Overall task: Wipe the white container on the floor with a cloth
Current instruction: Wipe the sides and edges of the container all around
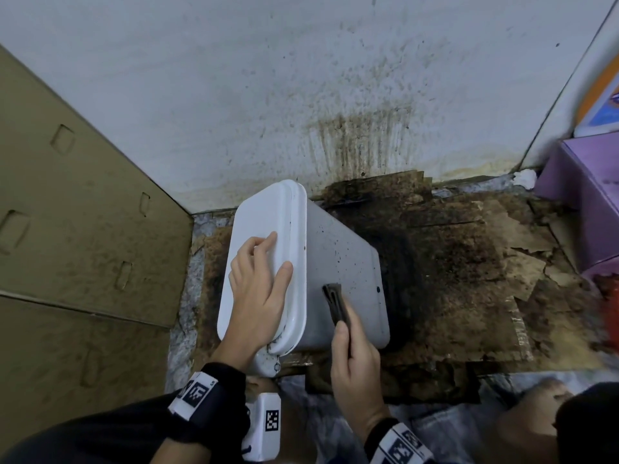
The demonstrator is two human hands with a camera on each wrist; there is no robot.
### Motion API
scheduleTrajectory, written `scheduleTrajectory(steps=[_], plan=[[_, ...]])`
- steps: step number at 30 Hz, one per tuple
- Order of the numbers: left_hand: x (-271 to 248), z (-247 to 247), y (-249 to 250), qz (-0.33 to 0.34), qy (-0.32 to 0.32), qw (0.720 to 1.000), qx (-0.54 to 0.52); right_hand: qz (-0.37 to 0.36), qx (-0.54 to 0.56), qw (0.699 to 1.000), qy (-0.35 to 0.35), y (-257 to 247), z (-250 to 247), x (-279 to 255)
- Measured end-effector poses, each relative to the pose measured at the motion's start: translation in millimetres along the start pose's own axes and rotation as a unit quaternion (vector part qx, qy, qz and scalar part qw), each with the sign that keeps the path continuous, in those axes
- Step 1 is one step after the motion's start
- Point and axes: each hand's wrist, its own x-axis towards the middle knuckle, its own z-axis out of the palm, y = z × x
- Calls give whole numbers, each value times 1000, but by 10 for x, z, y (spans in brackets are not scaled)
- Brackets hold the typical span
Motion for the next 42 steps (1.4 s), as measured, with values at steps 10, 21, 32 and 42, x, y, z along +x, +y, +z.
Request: scheduleTrajectory(steps=[10, 21, 32, 42], plan=[[-15, -15, -38, -8, -5, 1000, -5, 60, -8, 995, -78, 43, 290, 621], [-4, -45, -109, -3, 0, 1000, 0, 100, 76, 978, -165, 181, 211, 897], [-6, -42, -131, -14, -42, 998, -47, -30, -92, 988, -120, 348, 232, 765], [2, -100, -161, -20, -99, 995, -8, -19, -83, 986, -146, 186, 421, 717]])
